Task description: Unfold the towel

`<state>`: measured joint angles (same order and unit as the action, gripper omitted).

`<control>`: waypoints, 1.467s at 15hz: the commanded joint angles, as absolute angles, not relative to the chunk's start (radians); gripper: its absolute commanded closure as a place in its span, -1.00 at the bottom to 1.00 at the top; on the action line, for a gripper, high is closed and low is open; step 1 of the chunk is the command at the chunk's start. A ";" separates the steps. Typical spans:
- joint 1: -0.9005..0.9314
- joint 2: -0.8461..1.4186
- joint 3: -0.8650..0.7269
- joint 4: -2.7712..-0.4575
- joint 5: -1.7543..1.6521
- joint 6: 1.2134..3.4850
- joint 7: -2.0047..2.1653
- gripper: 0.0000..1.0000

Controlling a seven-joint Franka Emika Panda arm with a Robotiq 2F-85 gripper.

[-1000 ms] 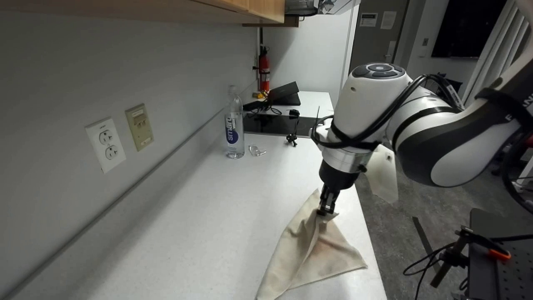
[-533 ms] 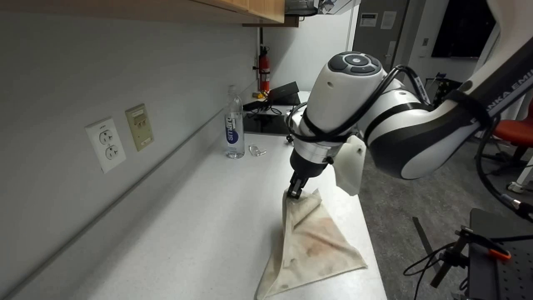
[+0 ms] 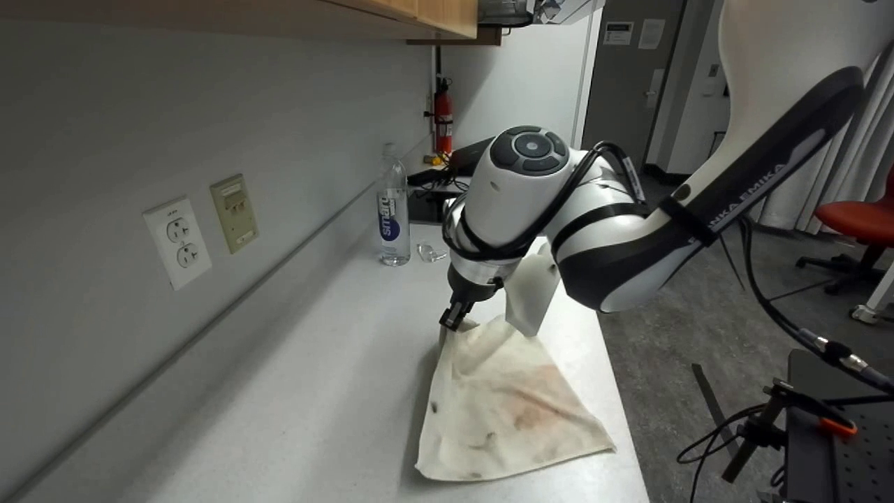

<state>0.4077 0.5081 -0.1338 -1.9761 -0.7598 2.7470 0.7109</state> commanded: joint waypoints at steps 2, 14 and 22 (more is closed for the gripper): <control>0.434 0.581 -0.158 -1.877 -0.777 2.751 0.760 0.99; 0.415 0.555 -0.115 -1.871 -0.741 2.839 0.754 -0.90; 0.364 0.378 0.025 -2.105 -0.487 2.773 0.510 -1.00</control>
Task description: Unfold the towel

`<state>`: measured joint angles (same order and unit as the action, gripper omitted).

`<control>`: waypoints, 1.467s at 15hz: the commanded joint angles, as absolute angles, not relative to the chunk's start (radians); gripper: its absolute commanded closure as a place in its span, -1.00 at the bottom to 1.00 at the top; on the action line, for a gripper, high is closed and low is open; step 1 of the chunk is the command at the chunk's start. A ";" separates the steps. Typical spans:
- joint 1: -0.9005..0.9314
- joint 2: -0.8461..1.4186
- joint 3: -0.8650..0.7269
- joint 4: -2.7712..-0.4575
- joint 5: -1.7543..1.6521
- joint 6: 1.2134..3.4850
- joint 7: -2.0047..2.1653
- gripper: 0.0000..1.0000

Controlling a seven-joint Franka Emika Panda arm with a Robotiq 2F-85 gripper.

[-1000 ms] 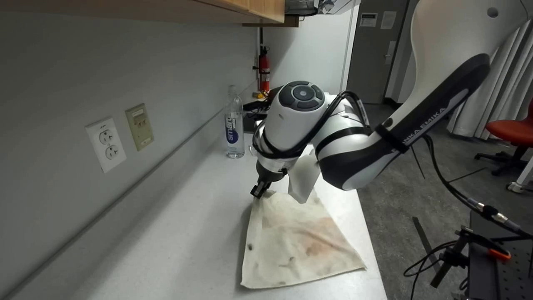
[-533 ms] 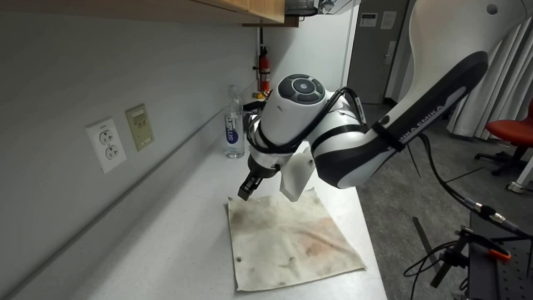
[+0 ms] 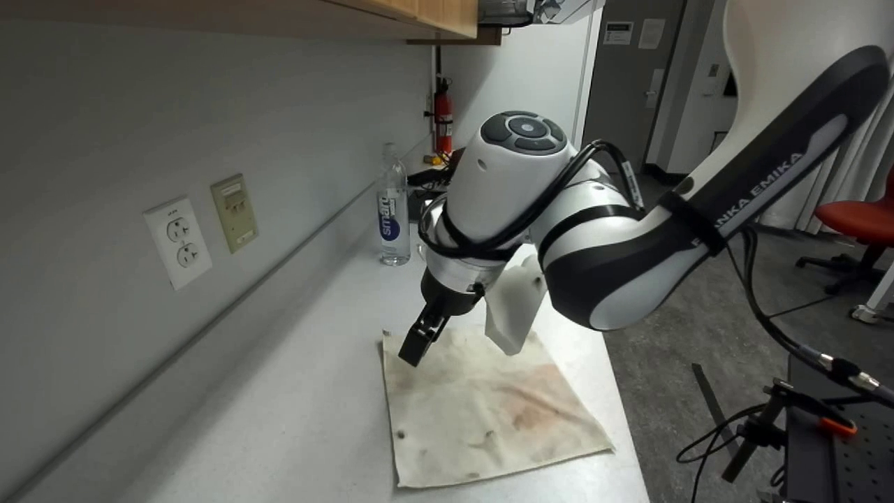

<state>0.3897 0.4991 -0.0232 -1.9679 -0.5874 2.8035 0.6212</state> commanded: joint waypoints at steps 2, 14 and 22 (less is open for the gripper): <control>0.373 0.305 0.031 -2.185 -0.430 2.750 0.460 -1.00; 0.295 -0.193 0.154 -2.511 -0.342 2.580 0.345 -1.00; 0.235 -0.242 0.214 -2.535 -0.355 2.605 0.344 -1.00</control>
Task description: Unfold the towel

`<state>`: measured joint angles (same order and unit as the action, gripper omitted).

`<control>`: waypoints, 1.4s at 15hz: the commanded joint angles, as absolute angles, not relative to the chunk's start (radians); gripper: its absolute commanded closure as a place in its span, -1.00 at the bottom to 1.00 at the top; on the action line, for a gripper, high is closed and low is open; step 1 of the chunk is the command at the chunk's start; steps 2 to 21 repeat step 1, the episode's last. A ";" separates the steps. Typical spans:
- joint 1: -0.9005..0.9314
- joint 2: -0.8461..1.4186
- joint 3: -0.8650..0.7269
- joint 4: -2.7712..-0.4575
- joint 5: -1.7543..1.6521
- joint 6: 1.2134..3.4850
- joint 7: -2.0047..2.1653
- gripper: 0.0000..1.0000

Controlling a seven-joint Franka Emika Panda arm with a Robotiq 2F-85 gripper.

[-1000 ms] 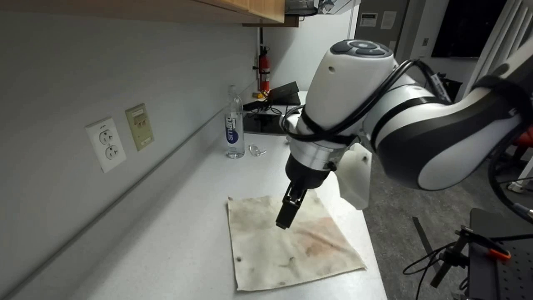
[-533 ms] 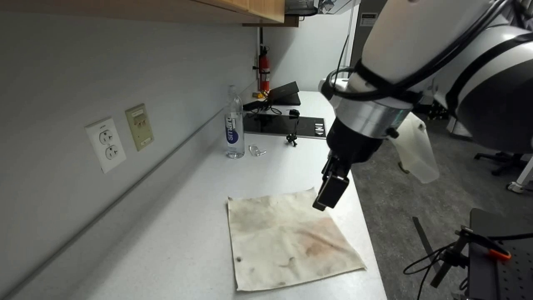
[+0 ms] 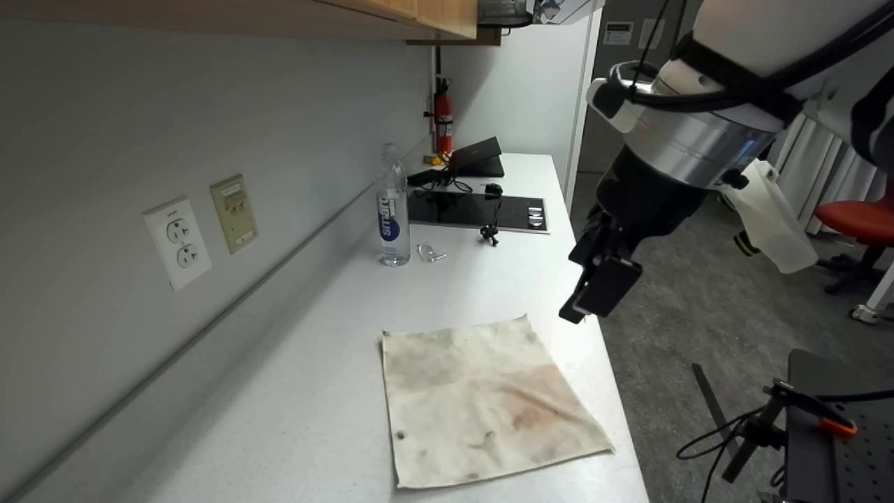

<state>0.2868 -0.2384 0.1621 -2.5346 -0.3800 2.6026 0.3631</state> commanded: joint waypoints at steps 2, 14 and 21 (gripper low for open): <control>0.235 -0.242 0.215 -2.537 -0.355 2.605 0.344 -1.00; 0.235 -0.242 0.215 -2.537 -0.355 2.605 0.344 -1.00; 0.235 -0.242 0.215 -2.537 -0.355 2.605 0.344 -1.00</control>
